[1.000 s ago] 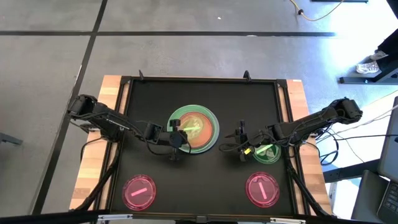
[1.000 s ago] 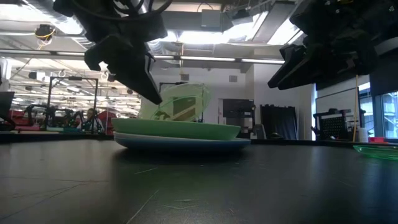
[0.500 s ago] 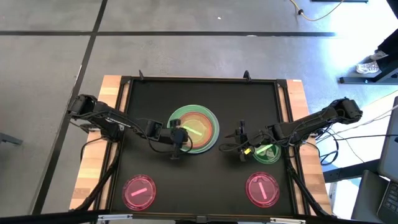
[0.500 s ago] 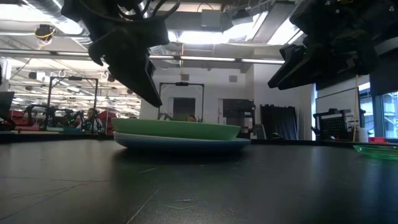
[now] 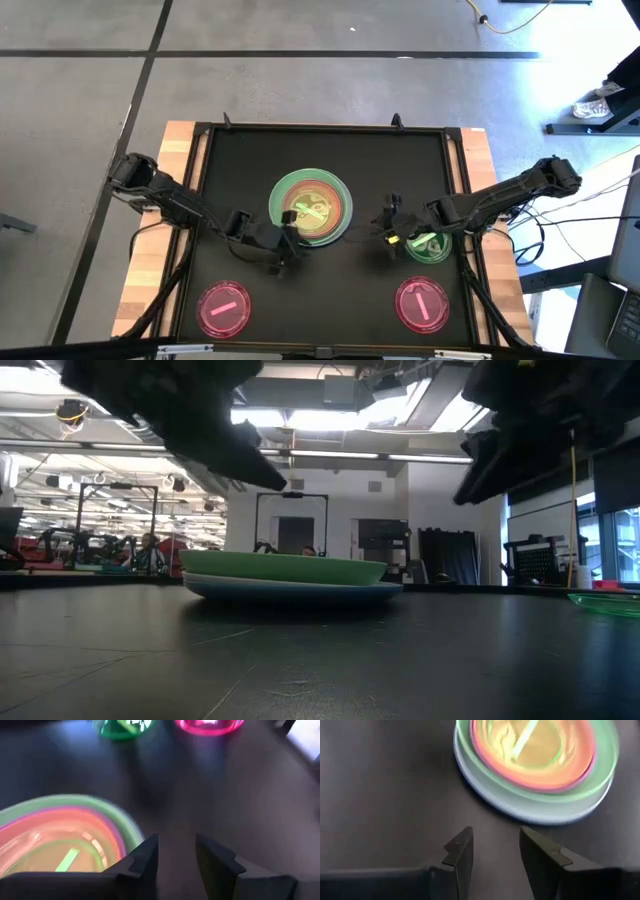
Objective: Stack plastic plates
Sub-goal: Stack the light green plate on the light green plate
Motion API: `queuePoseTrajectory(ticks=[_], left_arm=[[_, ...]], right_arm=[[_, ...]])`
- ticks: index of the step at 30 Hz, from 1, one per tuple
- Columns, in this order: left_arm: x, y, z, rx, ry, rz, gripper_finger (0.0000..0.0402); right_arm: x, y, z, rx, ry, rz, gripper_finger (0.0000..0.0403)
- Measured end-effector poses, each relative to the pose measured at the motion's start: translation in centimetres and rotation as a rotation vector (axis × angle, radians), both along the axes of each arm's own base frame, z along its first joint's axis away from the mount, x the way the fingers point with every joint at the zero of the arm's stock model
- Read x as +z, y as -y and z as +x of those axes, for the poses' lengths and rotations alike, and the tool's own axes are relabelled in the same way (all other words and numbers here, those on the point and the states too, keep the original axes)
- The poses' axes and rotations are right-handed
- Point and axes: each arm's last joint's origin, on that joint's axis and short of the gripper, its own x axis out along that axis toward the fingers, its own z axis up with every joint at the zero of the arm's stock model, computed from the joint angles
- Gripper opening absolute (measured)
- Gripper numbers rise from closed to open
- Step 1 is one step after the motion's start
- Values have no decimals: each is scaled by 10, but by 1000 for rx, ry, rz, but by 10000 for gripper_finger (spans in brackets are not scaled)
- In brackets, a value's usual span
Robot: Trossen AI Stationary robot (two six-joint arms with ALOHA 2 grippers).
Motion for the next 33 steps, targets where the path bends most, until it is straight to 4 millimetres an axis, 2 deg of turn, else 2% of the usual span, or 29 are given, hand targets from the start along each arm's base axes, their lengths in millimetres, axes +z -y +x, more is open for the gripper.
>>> queuePoseTrajectory(ticks=[5,9,13,22,33], left_arm=[[-7,9,-8,-8,98,-73,115],[-6,14,-9,4,123,-72,111],[-6,15,-10,40,134,-48,110],[-6,14,-10,65,139,-33,110],[-6,14,-10,65,137,-34,110]], right_arm=[[8,-17,-9,-40,-190,101,150],[5,-23,-14,-107,-373,218,150],[-7,-27,-12,-155,-516,349,150],[-43,-28,-12,-246,-794,257,150],[-61,-27,-7,-355,-828,162,150]])
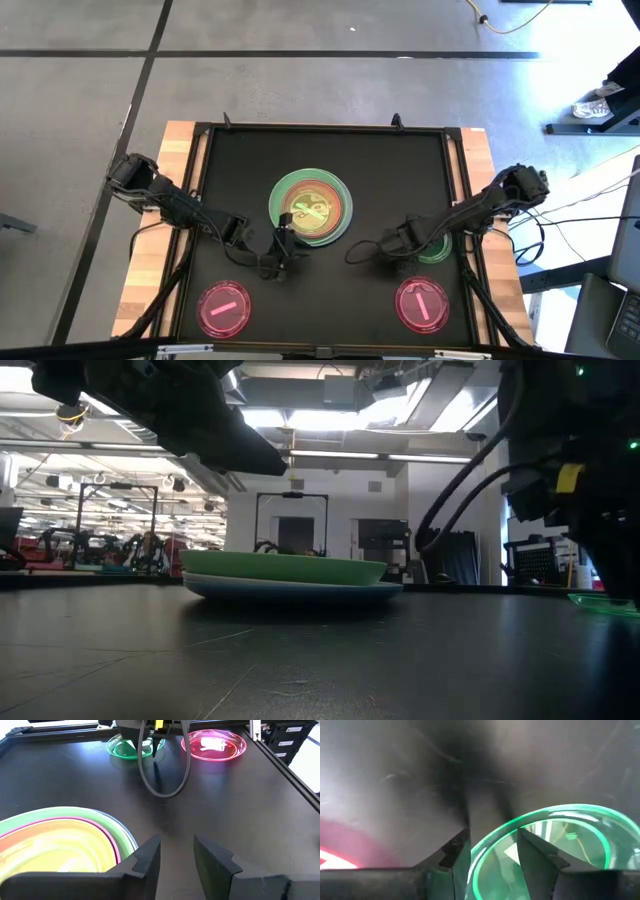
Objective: Stack plastic plates
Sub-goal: Stack the light green plate on the light green plate
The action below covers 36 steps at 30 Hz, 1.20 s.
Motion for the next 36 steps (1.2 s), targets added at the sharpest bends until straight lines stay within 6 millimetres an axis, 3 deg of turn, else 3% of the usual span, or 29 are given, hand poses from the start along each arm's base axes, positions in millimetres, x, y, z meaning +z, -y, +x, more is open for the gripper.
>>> queuePoseTrajectory(ticks=[10,17,22,28,36], left_arm=[[0,0,0,0,0,0,110],[0,0,0,-1,0,-1,110],[0,0,0,-1,0,-1,110],[0,0,0,-1,0,-1,110],[0,0,0,-1,0,-1,110]], right_arm=[[-4,6,1,12,-16,-77,142],[-4,6,1,27,-16,-67,62],[-4,6,1,142,-23,-56,6],[-3,7,1,305,-25,-85,4],[6,12,0,360,-71,-248,2]])
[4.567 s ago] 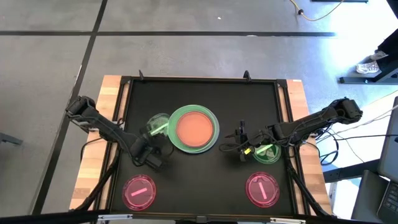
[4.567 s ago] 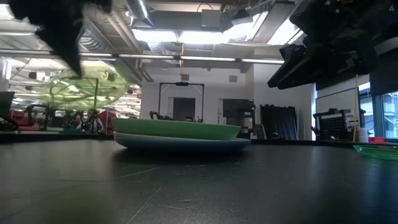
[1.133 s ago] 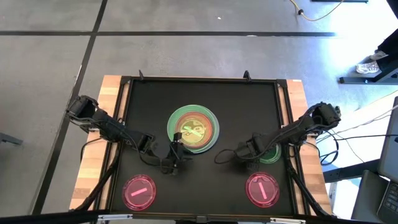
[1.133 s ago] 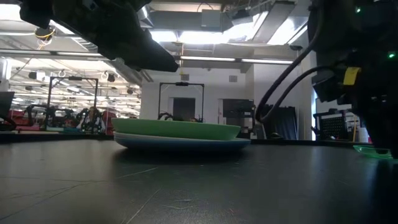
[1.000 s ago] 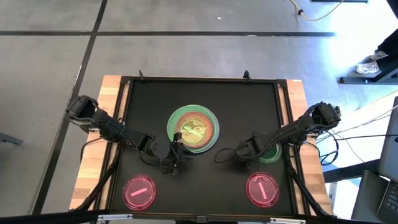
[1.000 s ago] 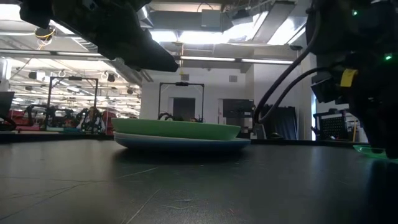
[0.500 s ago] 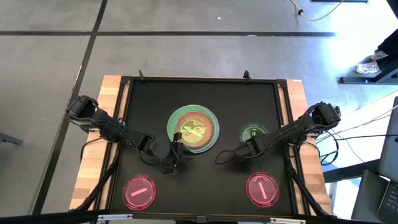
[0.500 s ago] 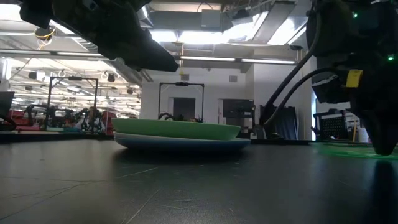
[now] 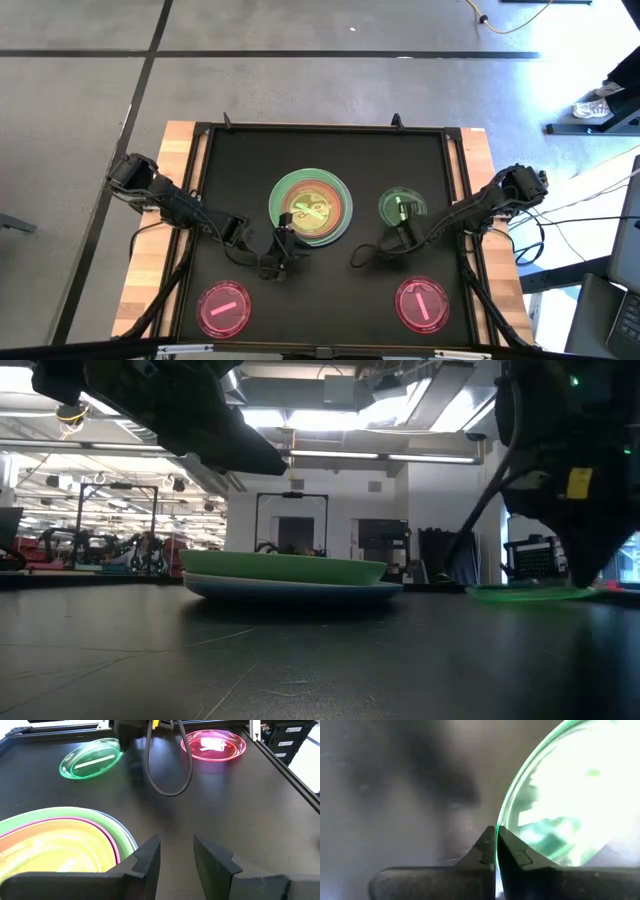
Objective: Stack plastic plates
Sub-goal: Stack the light green plate on the light green plate
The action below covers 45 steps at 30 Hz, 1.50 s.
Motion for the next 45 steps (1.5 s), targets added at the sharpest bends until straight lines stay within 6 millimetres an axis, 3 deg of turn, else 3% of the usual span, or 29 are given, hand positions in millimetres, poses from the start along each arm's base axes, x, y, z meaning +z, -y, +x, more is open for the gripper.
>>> queuePoseTrajectory(ticks=[13,18,26,33,45], left_arm=[[0,0,0,0,0,0,110],[0,0,0,0,0,0,110],[9,5,-6,-23,15,6,110],[37,10,-37,54,28,72,110],[39,17,-54,222,24,130,110]], right_arm=[[45,-5,36,182,210,-209,0],[51,-6,43,224,272,-274,0],[50,-14,65,380,447,-242,0],[58,-18,86,516,607,-168,0],[70,17,115,484,847,101,0]])
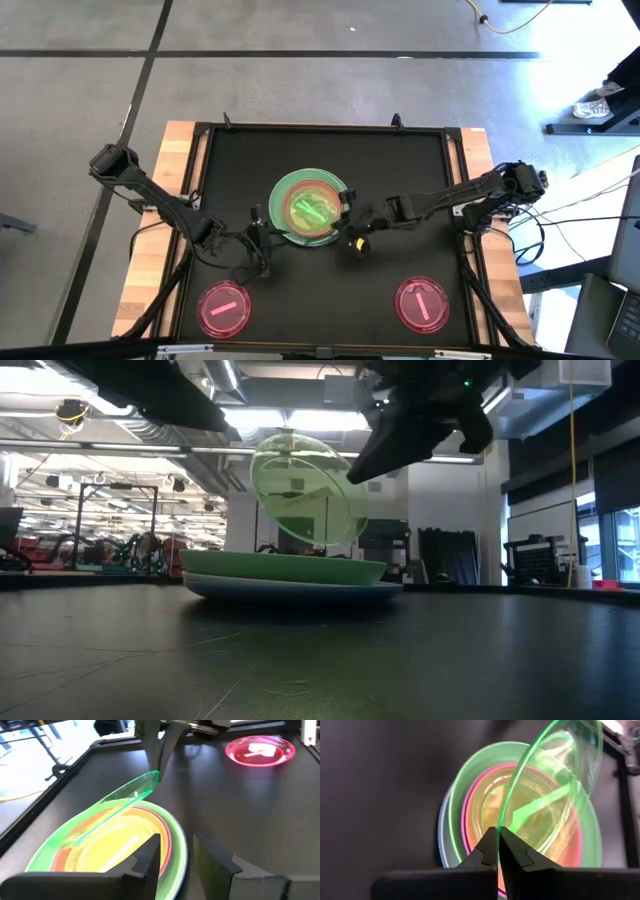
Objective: Stack plastic plates
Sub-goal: Stack the light green plate on the light green plate
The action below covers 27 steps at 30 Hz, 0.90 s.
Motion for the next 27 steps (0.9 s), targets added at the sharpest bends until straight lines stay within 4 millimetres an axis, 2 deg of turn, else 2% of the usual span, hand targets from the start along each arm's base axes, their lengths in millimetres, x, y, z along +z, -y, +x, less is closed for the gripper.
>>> queuePoseTrajectory(ticks=[13,17,23,27], left_arm=[[0,-1,0,25,5,1,110],[0,-1,0,25,5,1,110],[-1,-1,-1,28,-1,-1,110],[-1,-1,-1,28,-4,1,110]], right_arm=[[0,35,5,-85,-3,188,1],[-4,38,9,-96,-1,194,1],[-27,38,19,-99,-51,185,1],[-31,37,21,-100,-48,186,2]])
